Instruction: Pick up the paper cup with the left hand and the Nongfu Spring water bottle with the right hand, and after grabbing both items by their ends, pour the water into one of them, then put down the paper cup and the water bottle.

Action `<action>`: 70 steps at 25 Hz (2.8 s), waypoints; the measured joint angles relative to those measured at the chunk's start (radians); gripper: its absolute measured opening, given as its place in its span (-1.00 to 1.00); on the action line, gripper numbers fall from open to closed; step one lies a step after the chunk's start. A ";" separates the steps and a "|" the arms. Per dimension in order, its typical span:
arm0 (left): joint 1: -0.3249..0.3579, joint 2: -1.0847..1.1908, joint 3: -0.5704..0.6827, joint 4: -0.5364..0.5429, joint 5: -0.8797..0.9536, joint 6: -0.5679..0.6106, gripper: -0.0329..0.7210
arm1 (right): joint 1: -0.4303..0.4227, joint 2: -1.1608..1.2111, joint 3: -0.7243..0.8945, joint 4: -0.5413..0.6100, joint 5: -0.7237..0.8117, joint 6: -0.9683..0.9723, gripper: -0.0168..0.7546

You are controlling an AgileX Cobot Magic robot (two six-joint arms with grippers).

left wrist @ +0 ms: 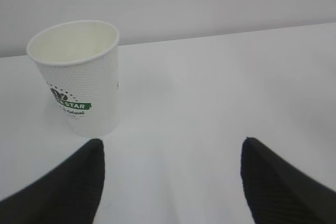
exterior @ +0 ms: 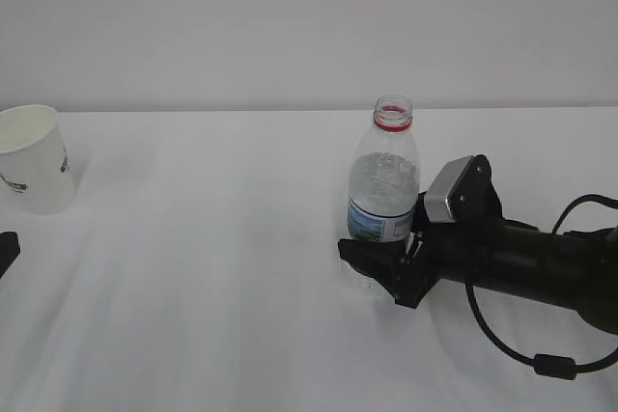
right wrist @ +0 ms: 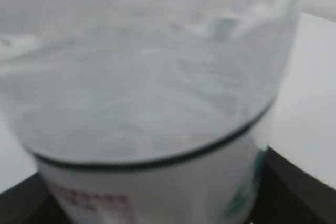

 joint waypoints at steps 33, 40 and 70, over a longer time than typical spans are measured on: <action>0.000 0.000 0.000 0.000 0.000 0.000 0.57 | 0.000 -0.029 -0.009 0.008 0.036 -0.008 0.41; 0.000 0.000 0.000 0.000 0.000 0.000 0.54 | -0.002 -0.101 0.024 0.065 0.049 -0.009 0.40; 0.000 0.000 0.000 0.000 0.000 0.000 0.48 | -0.088 -0.426 0.404 0.440 0.059 -0.173 0.40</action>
